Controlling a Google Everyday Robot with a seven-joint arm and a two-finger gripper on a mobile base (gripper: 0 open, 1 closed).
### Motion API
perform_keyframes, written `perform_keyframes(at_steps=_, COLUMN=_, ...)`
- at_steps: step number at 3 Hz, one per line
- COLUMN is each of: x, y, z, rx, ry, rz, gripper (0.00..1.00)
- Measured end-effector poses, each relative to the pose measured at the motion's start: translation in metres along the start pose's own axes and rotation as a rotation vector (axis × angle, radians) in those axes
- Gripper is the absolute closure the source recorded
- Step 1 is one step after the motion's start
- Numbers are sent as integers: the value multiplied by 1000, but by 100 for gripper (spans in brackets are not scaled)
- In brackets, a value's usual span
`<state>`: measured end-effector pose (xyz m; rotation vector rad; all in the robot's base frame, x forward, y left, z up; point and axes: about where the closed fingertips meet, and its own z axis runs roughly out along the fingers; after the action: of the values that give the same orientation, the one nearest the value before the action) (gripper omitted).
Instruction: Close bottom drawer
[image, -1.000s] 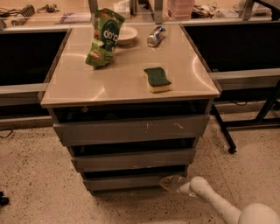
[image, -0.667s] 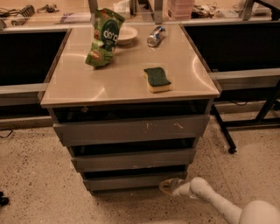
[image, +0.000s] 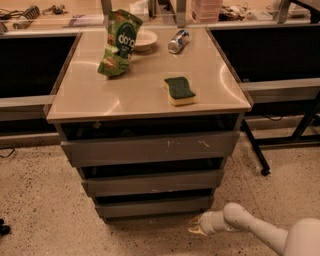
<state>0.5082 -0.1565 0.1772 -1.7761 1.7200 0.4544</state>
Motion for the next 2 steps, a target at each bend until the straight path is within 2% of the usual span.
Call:
perform_keyframes(at_steps=1, x=0, y=0, z=0, rx=0, ry=0, rz=0, gripper=100)
perform_keyframes(at_steps=2, x=0, y=0, z=0, rx=0, ry=0, rz=0, gripper=81)
